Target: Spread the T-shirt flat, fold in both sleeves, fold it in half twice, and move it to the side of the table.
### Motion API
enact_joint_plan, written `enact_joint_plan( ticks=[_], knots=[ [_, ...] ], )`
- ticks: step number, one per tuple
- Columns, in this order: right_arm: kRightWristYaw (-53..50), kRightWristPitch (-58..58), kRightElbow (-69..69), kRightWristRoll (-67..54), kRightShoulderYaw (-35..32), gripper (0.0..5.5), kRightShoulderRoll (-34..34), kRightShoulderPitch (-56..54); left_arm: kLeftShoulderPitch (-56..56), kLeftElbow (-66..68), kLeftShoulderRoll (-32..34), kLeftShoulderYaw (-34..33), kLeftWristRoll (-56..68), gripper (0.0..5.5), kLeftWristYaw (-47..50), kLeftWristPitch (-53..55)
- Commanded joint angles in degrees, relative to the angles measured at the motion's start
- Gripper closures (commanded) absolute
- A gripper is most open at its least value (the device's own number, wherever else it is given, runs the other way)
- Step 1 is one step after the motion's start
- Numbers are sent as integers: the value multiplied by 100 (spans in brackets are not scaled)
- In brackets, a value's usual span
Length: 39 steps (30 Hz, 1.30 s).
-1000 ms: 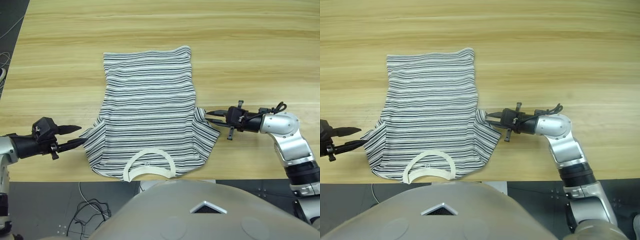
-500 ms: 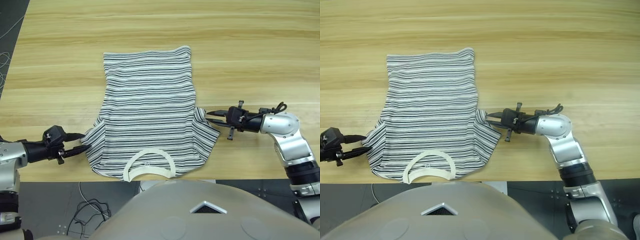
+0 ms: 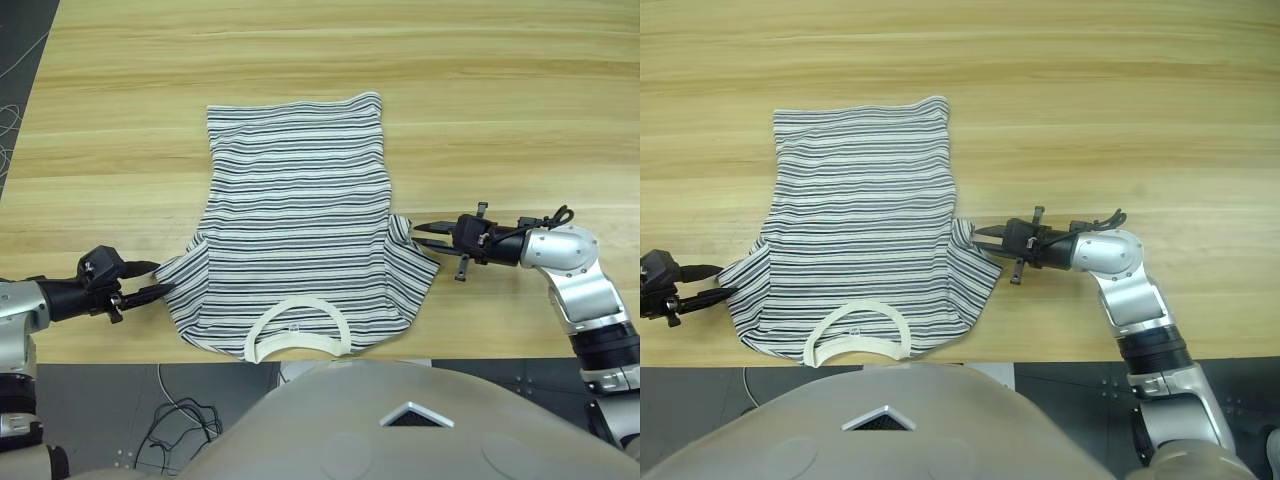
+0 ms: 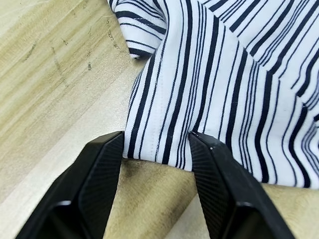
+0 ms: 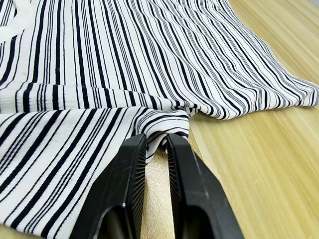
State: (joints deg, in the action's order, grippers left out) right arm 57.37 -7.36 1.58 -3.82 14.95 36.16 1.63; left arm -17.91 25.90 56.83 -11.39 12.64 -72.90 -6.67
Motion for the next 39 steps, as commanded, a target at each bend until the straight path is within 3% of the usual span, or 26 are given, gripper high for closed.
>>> enact_joint_plan(
  ticks=[1,13,17,25,39],
  knots=[
    [-14,-30,-38,94,15,474,57,-58,-73,45,-36,150,-148,356,39,78],
    [-28,-59,-71,133,11,474,59,-63,-196,-106,-1,183,-134,534,20,84],
    [-30,-73,-106,150,16,474,43,-85,-222,-312,-2,107,68,538,-109,262],
    [-31,-95,-140,210,38,474,19,-76,-549,-1094,130,-530,1575,538,-1282,1608],
    [-26,-104,-151,229,81,474,19,-80,-686,-1738,-135,-713,1968,538,-1434,2206]
  ],
)
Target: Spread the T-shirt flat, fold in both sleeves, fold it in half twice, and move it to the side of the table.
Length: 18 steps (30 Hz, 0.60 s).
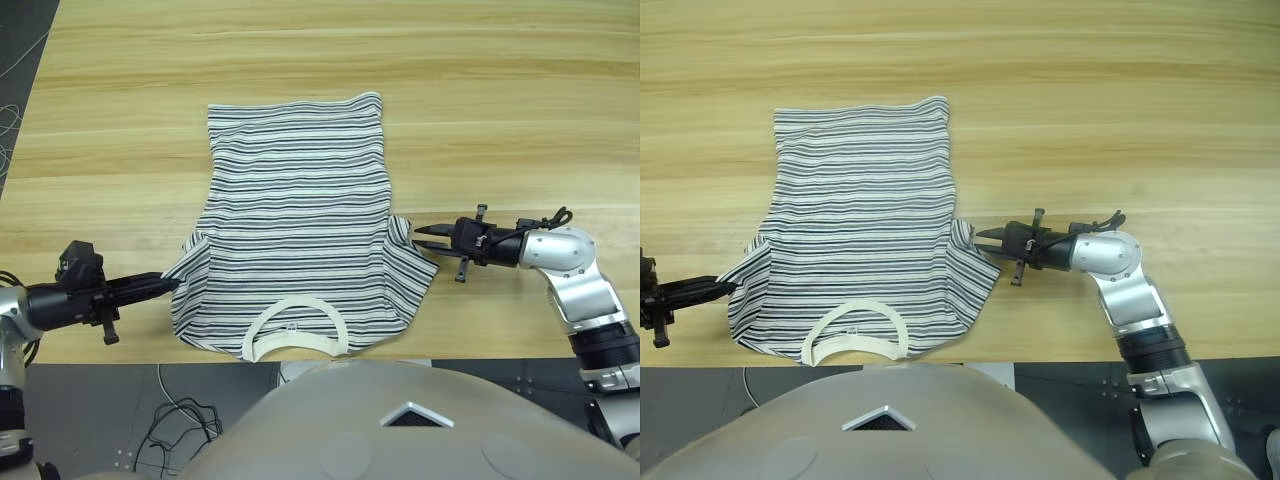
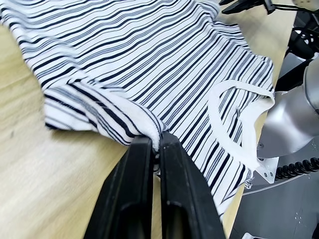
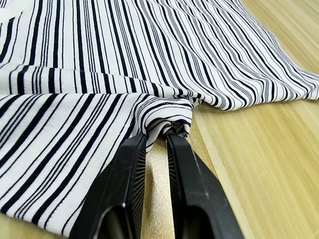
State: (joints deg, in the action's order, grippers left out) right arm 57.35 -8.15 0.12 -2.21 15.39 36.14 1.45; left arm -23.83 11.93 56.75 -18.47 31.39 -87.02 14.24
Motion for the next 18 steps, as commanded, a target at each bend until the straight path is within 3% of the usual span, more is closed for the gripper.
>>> enact_joint_plan(
  ticks=[1,18],
  knots=[
    [-27,-27,-7,71,43,474,14,-61,-115,-439,-165,19,102,538,-5,143],
    [-117,-82,-69,135,182,474,-35,-55,73,-1206,-673,771,-332,538,519,180]
  ],
)
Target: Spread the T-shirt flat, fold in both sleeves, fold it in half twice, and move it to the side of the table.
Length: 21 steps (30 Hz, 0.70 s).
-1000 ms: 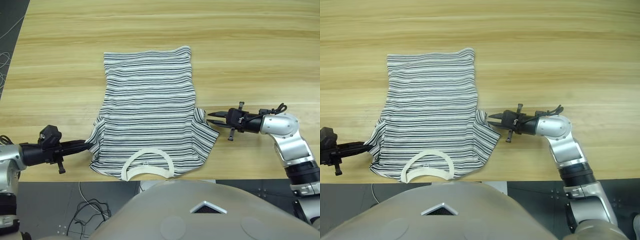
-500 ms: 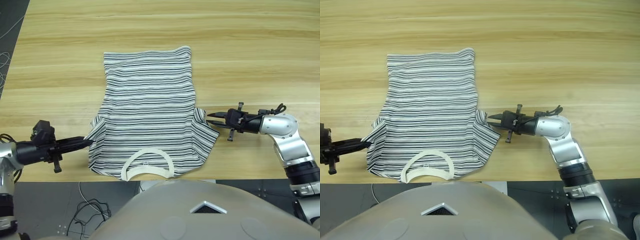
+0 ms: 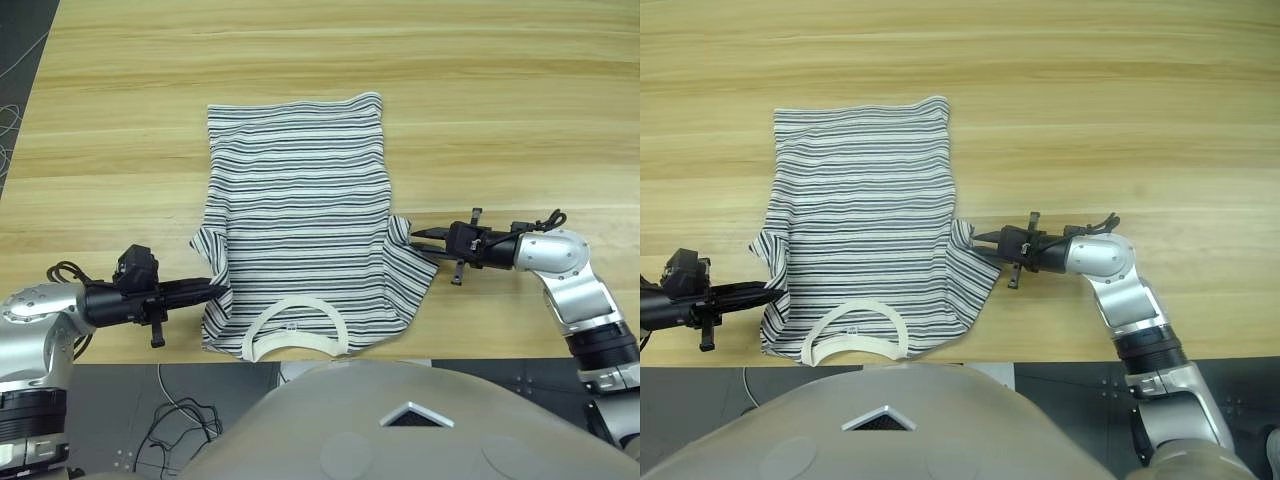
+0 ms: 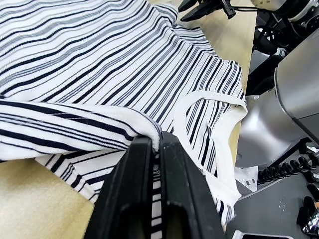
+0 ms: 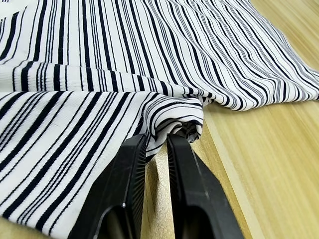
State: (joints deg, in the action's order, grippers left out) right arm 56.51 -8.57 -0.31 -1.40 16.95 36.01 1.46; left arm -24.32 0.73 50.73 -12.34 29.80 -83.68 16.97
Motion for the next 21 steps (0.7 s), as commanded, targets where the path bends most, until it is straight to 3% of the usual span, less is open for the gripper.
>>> enact_joint_plan(
  ticks=[1,6,19,21],
  knots=[
    [-36,-42,-30,55,29,474,-22,-56,167,-67,-104,225,-235,538,216,-140],
    [-44,-49,-28,56,35,474,-17,-48,308,9,-249,494,-532,538,369,-495],
    [-68,-42,10,61,46,474,-23,-18,540,-456,-316,990,-551,538,613,-46],
    [-69,-38,12,59,51,474,-28,-22,533,-464,-271,1031,-572,503,582,-20]
  ],
)
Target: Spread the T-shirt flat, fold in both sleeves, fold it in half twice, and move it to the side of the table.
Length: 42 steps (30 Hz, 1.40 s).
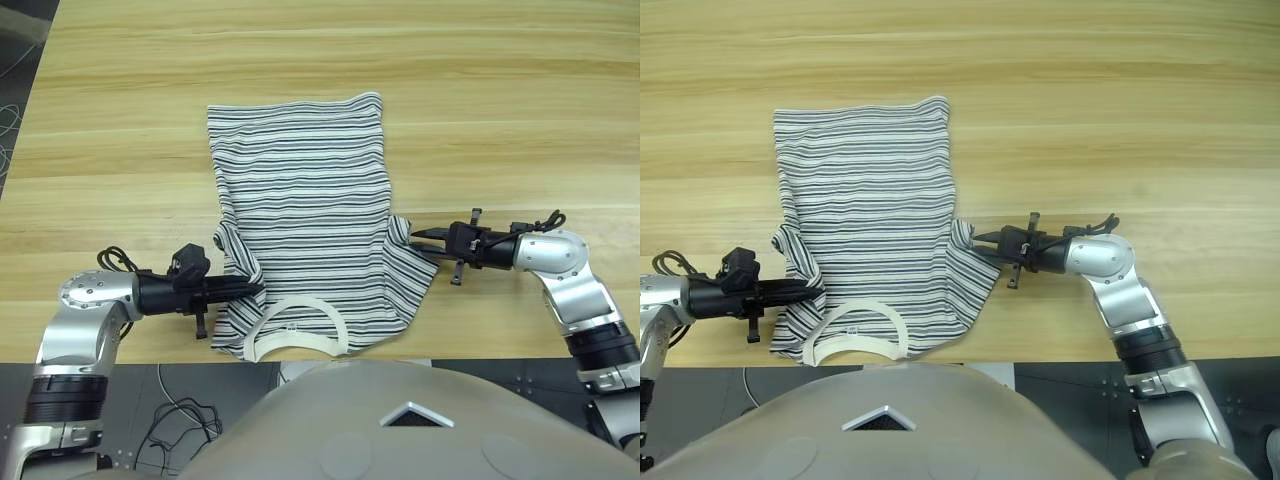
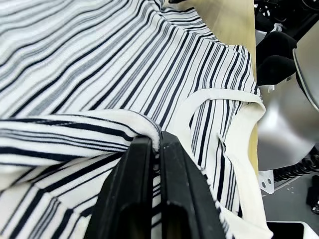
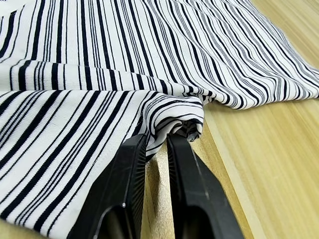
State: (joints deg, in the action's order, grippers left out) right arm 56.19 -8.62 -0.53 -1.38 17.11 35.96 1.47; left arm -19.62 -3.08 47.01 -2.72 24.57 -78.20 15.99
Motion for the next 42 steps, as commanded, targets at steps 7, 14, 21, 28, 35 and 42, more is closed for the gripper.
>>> enact_joint_plan(
  ticks=[7,14,21,28,35,42],
  knots=[
    [7,-20,8,20,6,474,23,-95,-218,-328,372,96,-73,392,-123,61],
    [81,-11,-27,-12,-36,474,78,-196,-273,-604,400,141,-34,282,-63,61],
    [400,993,378,-1229,-863,474,306,-319,-321,-1074,220,-399,688,165,-62,85],
    [1066,3203,218,-2270,-1239,384,973,-363,445,-1104,-274,-1711,2176,161,687,445],
    [1241,3686,193,-1867,-649,329,1092,-272,366,-1293,-599,-2039,2064,161,1292,276],
    [1019,3905,-7,-1699,-332,329,748,-270,208,-1473,-790,-1978,1998,161,1473,291]
  ],
)
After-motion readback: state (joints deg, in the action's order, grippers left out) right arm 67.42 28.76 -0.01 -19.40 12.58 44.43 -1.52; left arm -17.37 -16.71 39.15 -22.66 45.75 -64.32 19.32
